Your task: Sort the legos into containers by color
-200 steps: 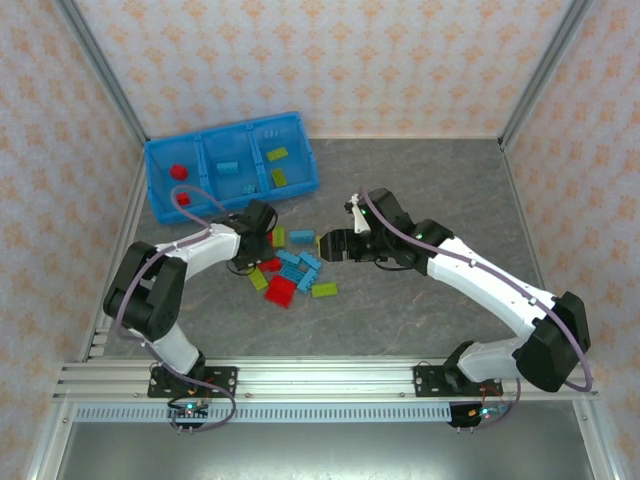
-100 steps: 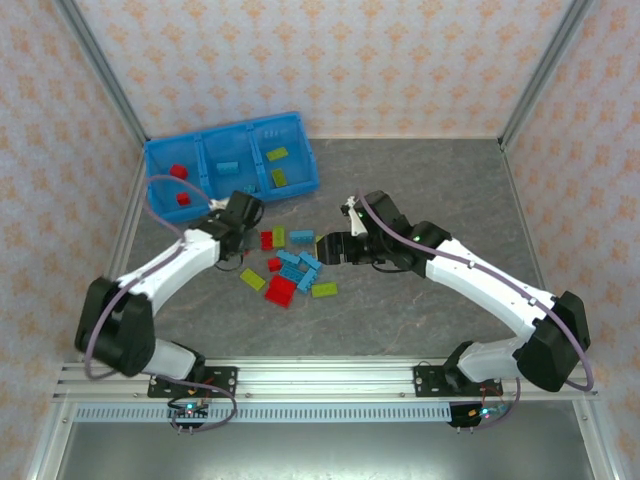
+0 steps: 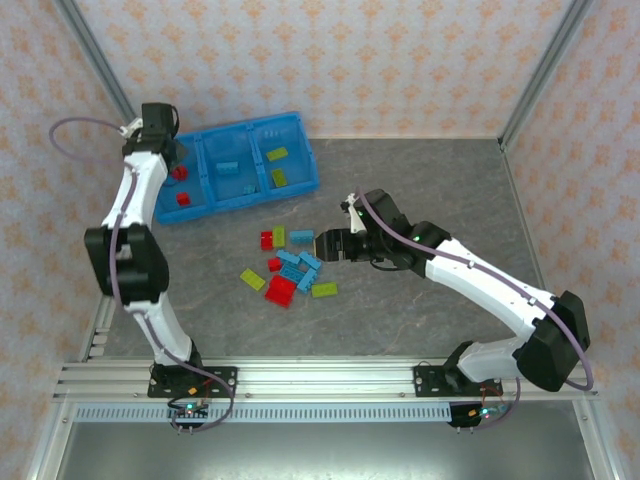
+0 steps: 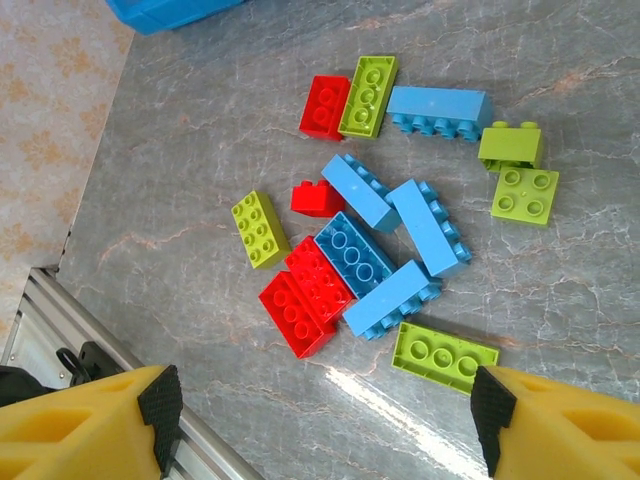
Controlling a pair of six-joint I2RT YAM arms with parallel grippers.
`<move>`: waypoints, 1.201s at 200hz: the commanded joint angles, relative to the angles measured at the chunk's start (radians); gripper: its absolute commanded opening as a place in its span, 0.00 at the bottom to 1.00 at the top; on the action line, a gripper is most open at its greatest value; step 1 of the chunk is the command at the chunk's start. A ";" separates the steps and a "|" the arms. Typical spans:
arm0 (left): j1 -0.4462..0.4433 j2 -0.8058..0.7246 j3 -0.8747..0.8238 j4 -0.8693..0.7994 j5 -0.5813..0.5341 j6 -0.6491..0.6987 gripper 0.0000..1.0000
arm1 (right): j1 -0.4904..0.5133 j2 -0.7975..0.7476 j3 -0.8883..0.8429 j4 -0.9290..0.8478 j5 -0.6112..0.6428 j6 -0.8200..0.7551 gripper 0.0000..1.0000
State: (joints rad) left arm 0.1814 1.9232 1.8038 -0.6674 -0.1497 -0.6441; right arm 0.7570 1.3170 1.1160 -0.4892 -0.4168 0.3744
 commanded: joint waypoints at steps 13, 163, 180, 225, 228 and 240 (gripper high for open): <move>0.045 0.185 0.268 -0.216 0.073 0.005 0.32 | 0.005 -0.040 -0.012 -0.017 0.037 0.008 0.78; -0.424 -0.775 -0.524 -0.043 0.171 0.128 0.50 | -0.015 0.358 0.174 -0.003 0.294 0.022 0.84; -0.503 -0.839 -0.549 -0.132 0.187 0.229 0.54 | -0.015 0.457 0.270 -0.020 0.270 -0.037 0.85; -0.516 -0.965 -0.609 -0.295 0.138 0.532 0.72 | -0.009 0.727 0.535 -0.088 0.203 -0.014 0.92; -0.516 -0.974 -0.620 -0.290 0.147 0.547 0.73 | -0.009 0.751 0.564 -0.110 0.218 -0.012 0.92; -0.517 -1.005 -0.671 -0.255 0.194 0.591 0.77 | -0.004 0.826 0.658 -0.184 0.276 -0.011 0.92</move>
State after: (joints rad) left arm -0.3340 0.9859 1.2034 -0.8795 0.0341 -0.2440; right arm 0.7452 2.0266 1.6276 -0.5385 -0.2131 0.3630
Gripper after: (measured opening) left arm 0.744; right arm 0.918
